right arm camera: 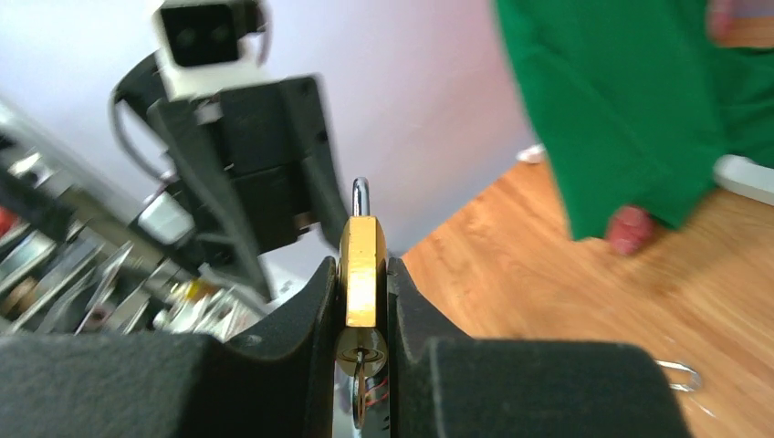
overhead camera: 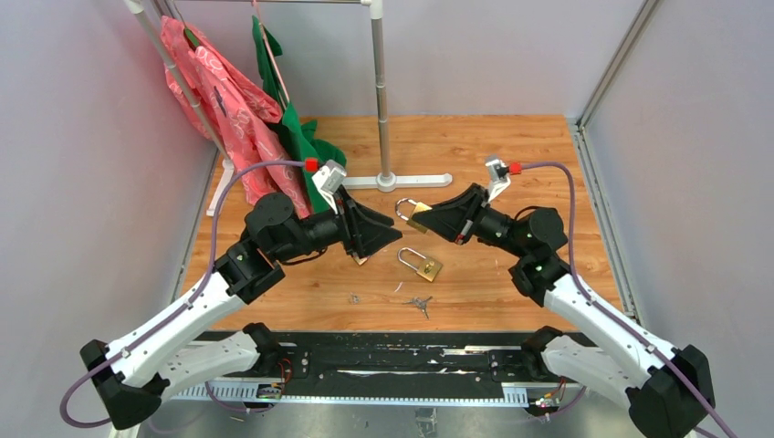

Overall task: Lock with the key
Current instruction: Lock the lock.

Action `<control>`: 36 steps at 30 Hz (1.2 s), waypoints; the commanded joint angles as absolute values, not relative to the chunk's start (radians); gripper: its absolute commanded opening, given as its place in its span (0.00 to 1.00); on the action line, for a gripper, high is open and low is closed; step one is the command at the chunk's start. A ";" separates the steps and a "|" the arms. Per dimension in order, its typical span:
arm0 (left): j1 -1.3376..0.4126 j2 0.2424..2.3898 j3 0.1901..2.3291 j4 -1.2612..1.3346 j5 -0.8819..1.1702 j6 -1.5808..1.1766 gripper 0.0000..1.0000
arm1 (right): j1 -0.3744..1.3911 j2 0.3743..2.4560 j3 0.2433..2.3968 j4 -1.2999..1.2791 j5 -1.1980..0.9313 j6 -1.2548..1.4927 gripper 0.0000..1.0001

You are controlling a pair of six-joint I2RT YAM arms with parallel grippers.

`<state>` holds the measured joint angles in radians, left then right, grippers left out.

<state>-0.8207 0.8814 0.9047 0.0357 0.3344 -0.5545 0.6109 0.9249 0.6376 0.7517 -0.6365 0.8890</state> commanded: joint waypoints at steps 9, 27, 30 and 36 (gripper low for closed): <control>-0.773 0.818 0.778 0.149 0.350 -0.711 0.64 | 0.527 0.819 0.544 0.740 -0.444 0.924 0.00; -0.723 1.038 0.840 0.443 0.466 -0.780 0.78 | 0.527 0.857 0.557 0.923 -0.592 1.022 0.00; -0.718 1.072 0.849 0.488 0.496 -0.807 0.68 | 0.528 0.859 0.560 0.925 -0.596 1.027 0.00; -0.702 1.105 0.824 0.623 0.521 -0.899 0.42 | 0.528 0.863 0.563 0.930 -0.605 1.030 0.00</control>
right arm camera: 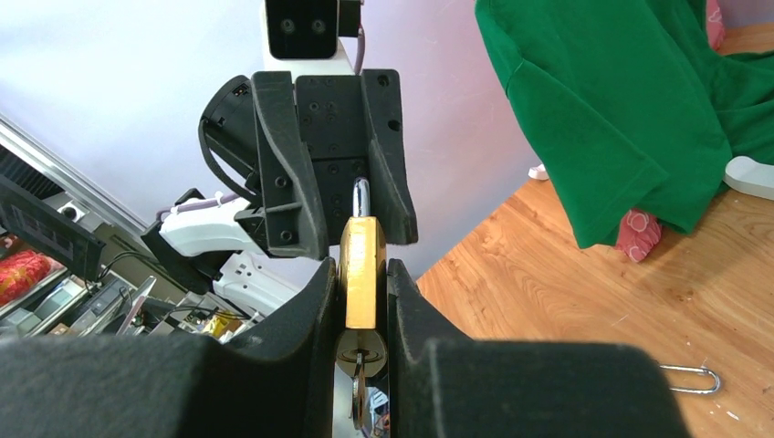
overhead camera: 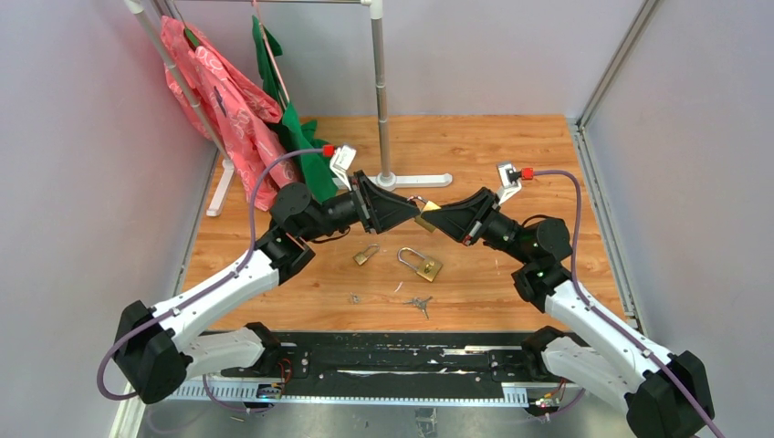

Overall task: Lock with the key
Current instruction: Lock the lock.

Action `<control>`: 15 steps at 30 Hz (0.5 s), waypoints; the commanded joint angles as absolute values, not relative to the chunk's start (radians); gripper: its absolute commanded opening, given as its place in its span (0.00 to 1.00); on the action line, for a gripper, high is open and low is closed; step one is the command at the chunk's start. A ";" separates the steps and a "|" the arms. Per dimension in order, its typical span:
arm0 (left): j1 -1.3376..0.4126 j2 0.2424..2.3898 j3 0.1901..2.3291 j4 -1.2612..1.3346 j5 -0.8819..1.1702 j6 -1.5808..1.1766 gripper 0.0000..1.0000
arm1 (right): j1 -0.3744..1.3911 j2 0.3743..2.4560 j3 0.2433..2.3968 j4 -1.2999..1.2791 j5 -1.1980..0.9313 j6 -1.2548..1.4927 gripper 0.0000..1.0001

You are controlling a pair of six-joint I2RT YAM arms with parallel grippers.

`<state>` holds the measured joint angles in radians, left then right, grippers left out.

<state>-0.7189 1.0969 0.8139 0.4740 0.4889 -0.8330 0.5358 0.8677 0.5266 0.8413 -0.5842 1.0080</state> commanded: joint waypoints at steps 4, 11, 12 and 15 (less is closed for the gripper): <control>-0.698 1.117 0.823 0.637 0.529 -0.917 0.32 | 0.528 0.863 0.561 0.925 -0.607 1.031 0.00; -0.698 1.126 0.829 0.631 0.540 -0.926 0.00 | 0.529 0.866 0.564 0.921 -0.612 1.030 0.00; -0.698 1.128 0.832 0.627 0.543 -0.925 0.00 | 0.529 0.865 0.565 0.920 -0.612 1.030 0.00; -0.698 1.134 0.834 0.625 0.543 -0.920 0.00 | 0.529 0.870 0.571 0.912 -0.616 1.029 0.00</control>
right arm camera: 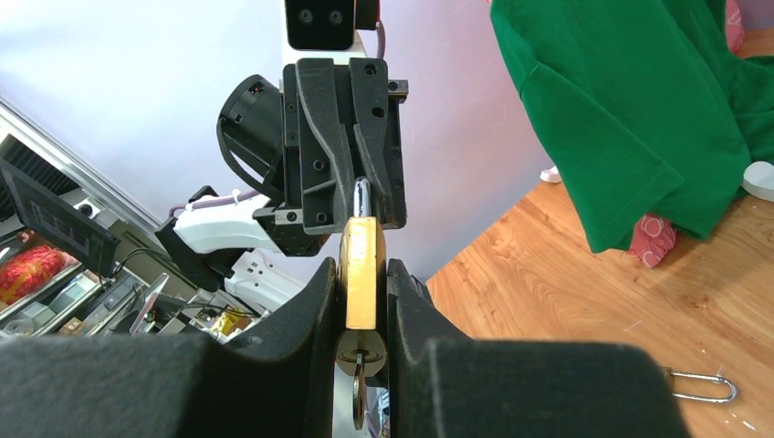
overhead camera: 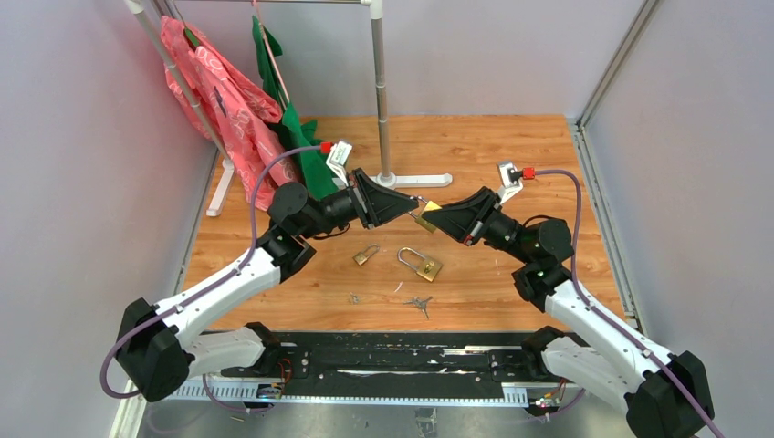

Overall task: Lock with the key
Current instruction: Lock the lock.

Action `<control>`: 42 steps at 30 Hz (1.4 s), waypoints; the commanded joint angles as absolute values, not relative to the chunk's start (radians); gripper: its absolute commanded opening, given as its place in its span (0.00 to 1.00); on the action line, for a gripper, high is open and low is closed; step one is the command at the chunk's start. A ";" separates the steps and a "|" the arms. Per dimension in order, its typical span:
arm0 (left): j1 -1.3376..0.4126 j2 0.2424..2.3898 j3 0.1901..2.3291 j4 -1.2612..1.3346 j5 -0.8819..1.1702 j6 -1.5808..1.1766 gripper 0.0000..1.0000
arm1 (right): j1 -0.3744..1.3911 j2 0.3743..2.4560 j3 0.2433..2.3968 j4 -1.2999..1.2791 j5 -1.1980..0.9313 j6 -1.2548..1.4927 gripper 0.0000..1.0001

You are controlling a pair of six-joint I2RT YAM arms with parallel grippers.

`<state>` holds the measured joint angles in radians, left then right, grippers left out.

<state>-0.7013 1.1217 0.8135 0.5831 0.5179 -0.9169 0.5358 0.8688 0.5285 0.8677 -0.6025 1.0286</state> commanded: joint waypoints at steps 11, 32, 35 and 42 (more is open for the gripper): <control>-0.689 1.089 1.010 0.202 0.508 -0.701 0.00 | 0.528 0.828 0.585 0.732 -0.607 0.958 0.43; -0.612 1.050 0.993 0.266 0.577 -0.800 0.00 | 0.526 0.754 0.531 0.687 -0.586 0.939 0.40; -0.609 1.047 0.990 0.281 0.580 -0.812 0.00 | 0.526 0.761 0.528 0.692 -0.592 0.941 0.38; -0.608 1.047 0.983 0.300 0.591 -0.827 0.00 | 0.525 0.788 0.532 0.706 -0.600 0.946 0.18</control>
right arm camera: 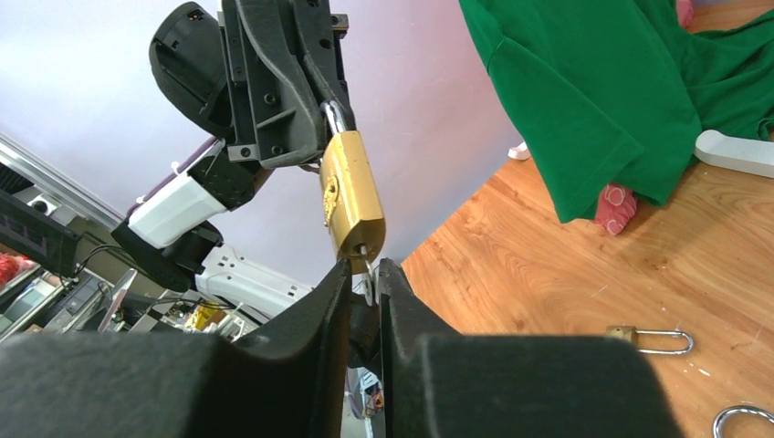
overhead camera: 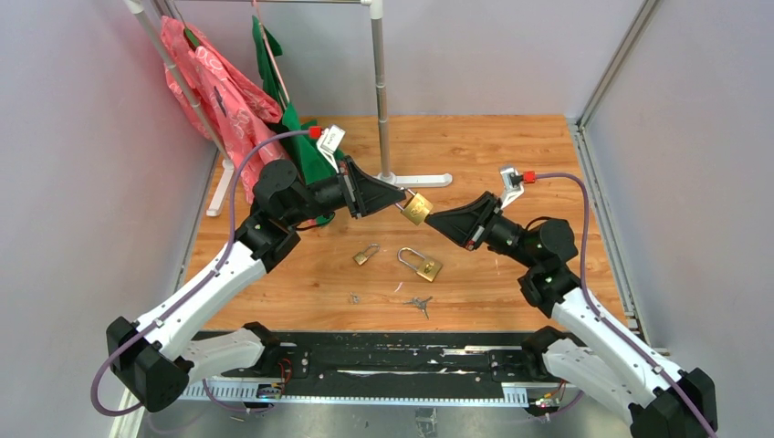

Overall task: Lock with the key
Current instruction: Lock the lock, then place the lock at the center of the board.

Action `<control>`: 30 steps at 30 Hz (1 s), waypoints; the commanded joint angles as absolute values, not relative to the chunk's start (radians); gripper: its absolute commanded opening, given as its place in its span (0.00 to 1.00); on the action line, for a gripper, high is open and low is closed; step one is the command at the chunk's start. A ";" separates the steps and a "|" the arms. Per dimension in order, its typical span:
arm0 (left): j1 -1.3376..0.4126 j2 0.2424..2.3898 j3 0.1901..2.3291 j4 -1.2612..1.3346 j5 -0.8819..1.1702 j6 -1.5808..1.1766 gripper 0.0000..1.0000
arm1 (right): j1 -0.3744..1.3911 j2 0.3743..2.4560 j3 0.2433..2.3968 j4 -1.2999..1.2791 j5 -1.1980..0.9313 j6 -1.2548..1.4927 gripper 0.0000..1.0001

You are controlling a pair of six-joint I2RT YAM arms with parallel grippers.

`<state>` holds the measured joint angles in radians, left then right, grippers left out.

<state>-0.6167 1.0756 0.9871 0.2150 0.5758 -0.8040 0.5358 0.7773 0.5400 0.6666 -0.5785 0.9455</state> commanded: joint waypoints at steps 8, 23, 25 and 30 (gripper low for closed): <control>-0.602 1.043 0.977 0.302 0.586 -0.828 0.00 | 0.526 0.762 0.512 0.682 -0.563 0.937 0.00; -0.481 1.142 1.001 0.295 0.671 -0.839 0.00 | 0.514 0.402 0.537 -0.045 -0.259 0.659 0.00; -0.519 1.198 0.987 0.293 0.678 -0.817 0.00 | 0.516 0.362 0.615 -0.310 -0.002 0.558 0.00; -0.658 1.395 1.018 0.293 0.702 -0.760 0.00 | 0.501 0.440 0.761 -0.620 0.359 0.501 0.00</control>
